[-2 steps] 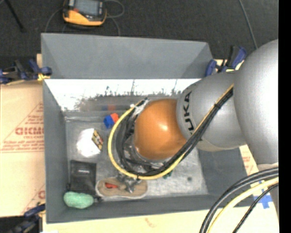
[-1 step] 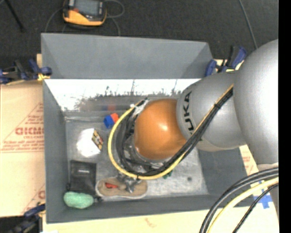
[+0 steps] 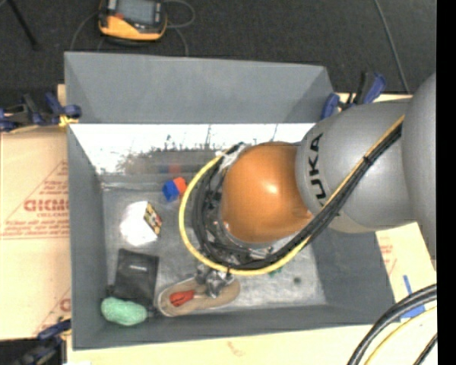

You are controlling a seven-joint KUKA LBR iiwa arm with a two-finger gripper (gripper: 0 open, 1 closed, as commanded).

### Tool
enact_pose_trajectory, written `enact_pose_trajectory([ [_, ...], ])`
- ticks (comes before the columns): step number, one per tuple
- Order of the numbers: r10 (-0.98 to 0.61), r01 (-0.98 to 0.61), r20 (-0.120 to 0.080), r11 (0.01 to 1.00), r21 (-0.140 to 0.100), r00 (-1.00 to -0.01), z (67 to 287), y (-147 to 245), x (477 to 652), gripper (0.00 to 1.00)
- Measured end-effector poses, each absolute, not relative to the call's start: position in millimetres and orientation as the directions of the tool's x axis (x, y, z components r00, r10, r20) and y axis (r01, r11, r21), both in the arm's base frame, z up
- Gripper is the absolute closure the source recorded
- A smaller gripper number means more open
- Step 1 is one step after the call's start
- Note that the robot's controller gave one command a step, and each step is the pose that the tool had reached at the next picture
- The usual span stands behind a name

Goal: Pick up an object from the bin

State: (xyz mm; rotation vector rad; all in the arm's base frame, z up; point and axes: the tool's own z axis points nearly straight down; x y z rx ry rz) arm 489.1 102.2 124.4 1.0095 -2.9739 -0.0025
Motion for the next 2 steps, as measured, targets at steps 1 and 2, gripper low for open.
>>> enact_pose_trajectory([
  [1,-0.6,-0.6,0.002,0.8,0.001,-0.8,193,95,499.9,1.0],
  [2,-0.601,-0.601,-0.006,0.799,-0.003,-0.799,228,96,503.2,1.0],
])
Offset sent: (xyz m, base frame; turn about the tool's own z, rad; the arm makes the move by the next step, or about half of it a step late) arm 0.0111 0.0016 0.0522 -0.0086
